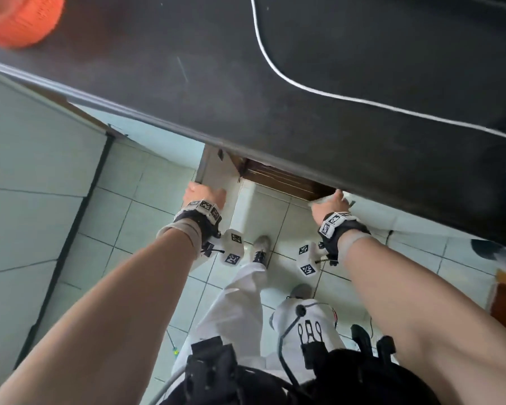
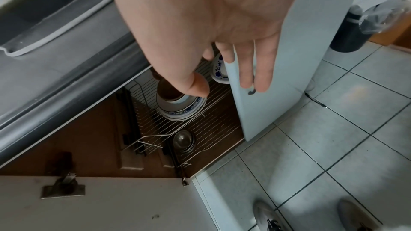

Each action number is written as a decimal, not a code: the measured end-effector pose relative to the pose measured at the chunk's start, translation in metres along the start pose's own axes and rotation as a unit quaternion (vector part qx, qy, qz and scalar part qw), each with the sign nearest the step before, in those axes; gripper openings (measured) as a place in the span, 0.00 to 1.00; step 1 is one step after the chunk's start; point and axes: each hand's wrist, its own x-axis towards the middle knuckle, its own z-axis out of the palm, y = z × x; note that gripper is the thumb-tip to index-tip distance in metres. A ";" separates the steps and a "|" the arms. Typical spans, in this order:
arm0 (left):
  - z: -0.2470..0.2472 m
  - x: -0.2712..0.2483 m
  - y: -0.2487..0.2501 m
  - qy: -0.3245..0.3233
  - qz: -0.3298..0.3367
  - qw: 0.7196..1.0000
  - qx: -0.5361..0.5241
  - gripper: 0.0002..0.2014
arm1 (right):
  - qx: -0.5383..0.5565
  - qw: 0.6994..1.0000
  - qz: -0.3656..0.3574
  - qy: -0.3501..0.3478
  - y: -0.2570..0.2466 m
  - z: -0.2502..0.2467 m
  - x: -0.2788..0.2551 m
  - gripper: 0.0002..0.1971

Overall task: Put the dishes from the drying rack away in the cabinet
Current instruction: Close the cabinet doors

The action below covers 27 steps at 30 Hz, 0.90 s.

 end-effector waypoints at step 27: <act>0.076 -0.111 0.019 -0.134 0.001 0.991 -0.022 0.17 | 0.031 0.955 -0.154 -0.251 0.129 -0.011 0.033 0.18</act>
